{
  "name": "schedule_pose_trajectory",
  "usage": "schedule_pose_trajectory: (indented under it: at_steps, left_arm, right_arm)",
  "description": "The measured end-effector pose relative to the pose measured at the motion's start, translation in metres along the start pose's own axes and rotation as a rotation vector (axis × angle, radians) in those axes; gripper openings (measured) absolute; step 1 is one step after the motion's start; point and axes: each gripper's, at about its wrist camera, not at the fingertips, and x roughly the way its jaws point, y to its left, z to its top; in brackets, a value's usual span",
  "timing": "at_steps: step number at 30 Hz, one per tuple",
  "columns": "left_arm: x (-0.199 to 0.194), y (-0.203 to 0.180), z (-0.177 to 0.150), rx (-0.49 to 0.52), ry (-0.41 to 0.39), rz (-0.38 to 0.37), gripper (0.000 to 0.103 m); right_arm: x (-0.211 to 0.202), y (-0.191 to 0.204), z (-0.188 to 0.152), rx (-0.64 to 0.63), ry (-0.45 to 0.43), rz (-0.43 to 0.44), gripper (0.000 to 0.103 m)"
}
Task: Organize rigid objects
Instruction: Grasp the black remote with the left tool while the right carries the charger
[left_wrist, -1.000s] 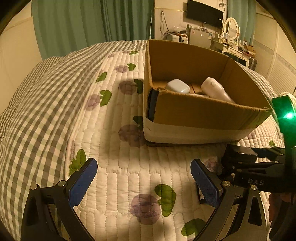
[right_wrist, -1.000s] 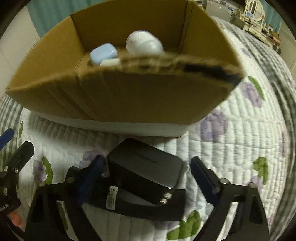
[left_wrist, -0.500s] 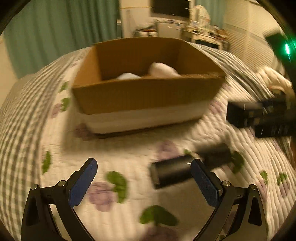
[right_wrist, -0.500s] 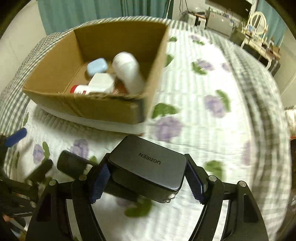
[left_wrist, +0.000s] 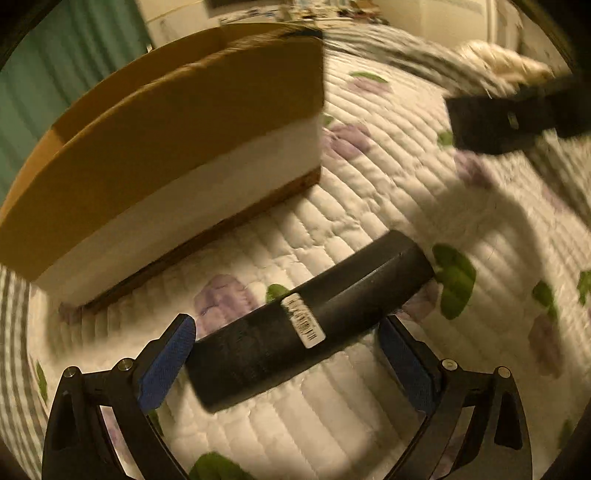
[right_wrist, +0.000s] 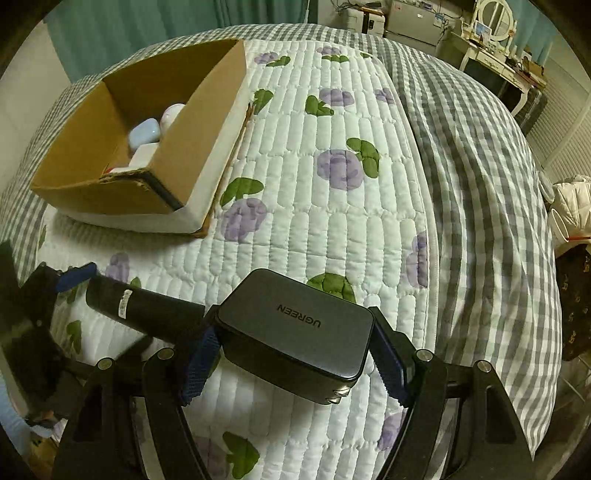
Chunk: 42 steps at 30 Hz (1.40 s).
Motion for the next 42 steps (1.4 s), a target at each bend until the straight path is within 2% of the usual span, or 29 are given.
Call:
schedule_pose_trajectory:
  at_steps: [4, 7, 10, 12, 14, 17, 23, 27, 34, 42]
  left_arm:
    - [0.008, 0.0, 0.004, -0.002, 0.003, -0.028, 0.093]
    - [0.011, 0.003, 0.008, -0.019, 0.0, -0.054, 0.077]
    - [0.008, 0.002, 0.013, -0.016, -0.013, -0.041, 0.05]
    - [0.003, 0.005, 0.017, -0.025, -0.02, -0.054, 0.044]
    - [-0.003, 0.005, 0.018, -0.014, -0.031, -0.03, 0.035]
    - [-0.017, 0.007, 0.021, -0.017, -0.058, -0.03, 0.029]
    - [-0.052, 0.016, 0.019, -0.056, -0.096, -0.06, 0.021]
    - [-0.075, 0.016, 0.022, -0.079, -0.122, -0.069, 0.02]
    - [-0.123, 0.041, 0.034, -0.142, -0.193, -0.092, 0.02]
    - [-0.168, 0.075, 0.058, -0.214, -0.281, -0.06, 0.02]
  right_arm:
    - [0.004, 0.003, 0.005, -0.015, -0.013, 0.02, 0.075]
    - [0.009, 0.006, 0.004, -0.025, -0.006, 0.03, 0.075]
    - [0.015, 0.007, 0.003, -0.038, 0.003, 0.034, 0.075]
    - [0.016, 0.008, 0.001, -0.047, 0.007, 0.035, 0.075]
    - [0.016, 0.008, 0.001, -0.049, 0.007, 0.034, 0.075]
    - [0.013, 0.008, 0.0, -0.053, -0.002, 0.03, 0.075]
    - [-0.008, 0.015, 0.001, -0.075, -0.037, 0.02, 0.075]
    - [-0.03, 0.027, 0.005, -0.096, -0.074, 0.015, 0.075]
    - [-0.083, 0.054, 0.017, -0.128, -0.182, 0.013, 0.075]
    - [-0.131, 0.091, 0.034, -0.208, -0.282, 0.007, 0.075]
